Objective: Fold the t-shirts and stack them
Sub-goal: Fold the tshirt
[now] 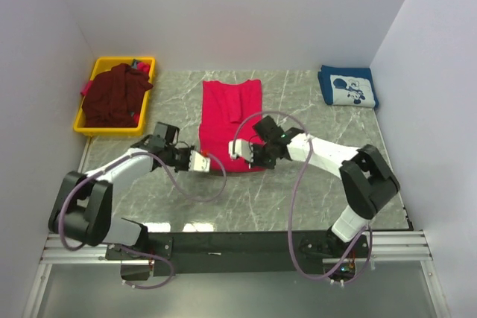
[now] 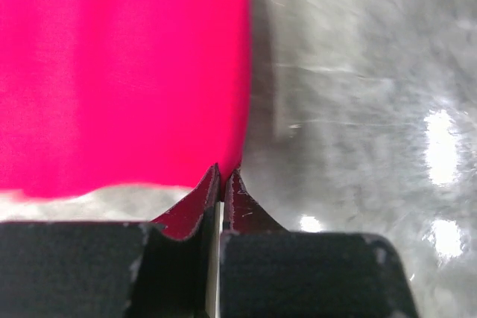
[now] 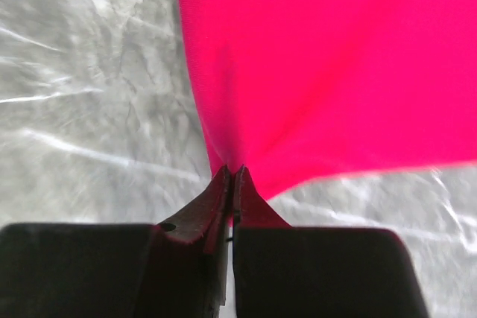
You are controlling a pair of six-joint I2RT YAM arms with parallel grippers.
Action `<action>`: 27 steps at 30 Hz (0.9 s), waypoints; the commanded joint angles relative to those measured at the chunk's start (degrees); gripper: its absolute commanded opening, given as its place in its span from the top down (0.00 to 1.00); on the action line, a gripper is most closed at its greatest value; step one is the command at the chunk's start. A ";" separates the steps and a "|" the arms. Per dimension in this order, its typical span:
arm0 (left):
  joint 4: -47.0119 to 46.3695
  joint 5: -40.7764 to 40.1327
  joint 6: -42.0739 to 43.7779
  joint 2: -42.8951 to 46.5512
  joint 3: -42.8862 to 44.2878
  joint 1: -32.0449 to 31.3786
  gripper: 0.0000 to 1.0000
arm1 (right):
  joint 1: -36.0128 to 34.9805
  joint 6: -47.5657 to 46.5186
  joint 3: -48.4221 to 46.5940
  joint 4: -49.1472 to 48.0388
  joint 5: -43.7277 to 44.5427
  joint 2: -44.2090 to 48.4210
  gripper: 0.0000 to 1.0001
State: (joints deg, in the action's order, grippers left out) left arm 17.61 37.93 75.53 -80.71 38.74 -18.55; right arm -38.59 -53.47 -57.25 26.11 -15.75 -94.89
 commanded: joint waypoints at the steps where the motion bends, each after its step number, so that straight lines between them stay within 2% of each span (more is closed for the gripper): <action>1: 6.54 4.86 -5.91 5.37 6.86 2.37 0.99 | 3.94 4.33 -7.77 9.74 -4.02 7.35 1.00; 5: 10.41 5.57 -7.33 6.70 11.96 4.57 0.99 | 6.68 5.22 -14.37 16.77 -5.35 9.54 1.00; 12: 21.21 2.59 -0.21 11.88 13.99 2.21 0.99 | 6.16 5.66 -15.43 23.28 -5.61 14.20 1.00; 14: 25.61 2.41 0.50 13.55 13.99 0.71 0.99 | 5.37 5.22 -12.38 25.38 -5.79 18.05 1.00; 15: 30.33 2.67 0.85 14.60 13.30 0.01 0.99 | 3.19 5.05 -10.70 25.92 -5.61 19.82 1.00; 18: 36.26 2.50 1.47 20.92 9.36 -4.20 0.99 | -2.00 4.78 -3.60 28.82 -5.17 27.70 1.00; 19: 38.19 2.58 -0.01 24.94 8.03 -5.26 0.99 | -5.06 4.87 -1.91 29.69 -5.61 29.57 1.00; 23: 39.52 2.58 -5.29 32.80 3.54 -9.14 1.00 | -7.20 5.83 3.29 31.64 -8.07 36.96 1.00; 26: 36.64 2.15 -10.21 32.99 4.67 -9.05 1.00 | -5.10 5.66 -0.02 31.63 -7.19 35.32 1.00; 27: 35.84 1.71 -11.18 30.46 6.50 -8.62 1.00 | -3.88 5.31 -1.70 32.16 -8.67 33.82 1.00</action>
State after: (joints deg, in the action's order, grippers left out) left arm 52.90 41.76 69.58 -47.20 42.89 -28.10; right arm -45.30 -48.62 -55.11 54.26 -24.88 -58.48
